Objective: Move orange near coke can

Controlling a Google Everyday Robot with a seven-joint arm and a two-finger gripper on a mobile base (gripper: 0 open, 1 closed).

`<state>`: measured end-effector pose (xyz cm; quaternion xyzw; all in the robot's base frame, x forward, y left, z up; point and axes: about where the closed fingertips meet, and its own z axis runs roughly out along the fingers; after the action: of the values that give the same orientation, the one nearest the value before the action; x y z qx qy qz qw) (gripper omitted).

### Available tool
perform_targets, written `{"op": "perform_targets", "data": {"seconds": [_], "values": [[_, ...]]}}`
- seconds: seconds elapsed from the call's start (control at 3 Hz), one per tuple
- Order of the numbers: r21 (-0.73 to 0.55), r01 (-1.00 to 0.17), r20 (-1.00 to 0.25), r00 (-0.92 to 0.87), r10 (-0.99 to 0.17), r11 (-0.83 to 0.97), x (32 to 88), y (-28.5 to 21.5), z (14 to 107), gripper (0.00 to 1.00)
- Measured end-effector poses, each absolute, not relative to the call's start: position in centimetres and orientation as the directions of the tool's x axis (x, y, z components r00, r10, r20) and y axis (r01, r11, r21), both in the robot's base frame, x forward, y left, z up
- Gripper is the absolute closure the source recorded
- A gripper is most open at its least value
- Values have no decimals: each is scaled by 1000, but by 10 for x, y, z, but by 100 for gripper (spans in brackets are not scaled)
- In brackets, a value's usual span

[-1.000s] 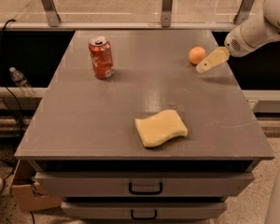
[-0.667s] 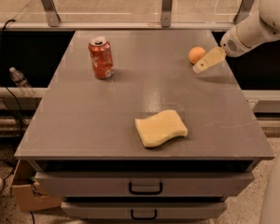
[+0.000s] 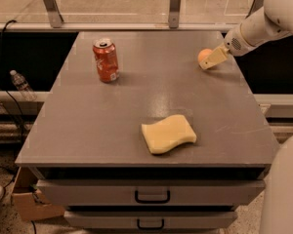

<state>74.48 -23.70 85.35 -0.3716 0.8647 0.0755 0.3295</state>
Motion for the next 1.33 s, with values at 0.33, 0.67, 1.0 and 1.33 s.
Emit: {"op": "perform_targets", "data": {"seconds": [0.33, 0.67, 1.0, 1.33], "values": [[-100, -710, -623, -502, -600, 697, 747, -230, 849, 62], [-92, -730, -625, -487, -610, 677, 746, -221, 850, 86], [-124, -752, -656, -428, -622, 647, 738, -211, 874, 100], [-195, -777, -713, -306, -630, 598, 710, -199, 928, 100]]}}
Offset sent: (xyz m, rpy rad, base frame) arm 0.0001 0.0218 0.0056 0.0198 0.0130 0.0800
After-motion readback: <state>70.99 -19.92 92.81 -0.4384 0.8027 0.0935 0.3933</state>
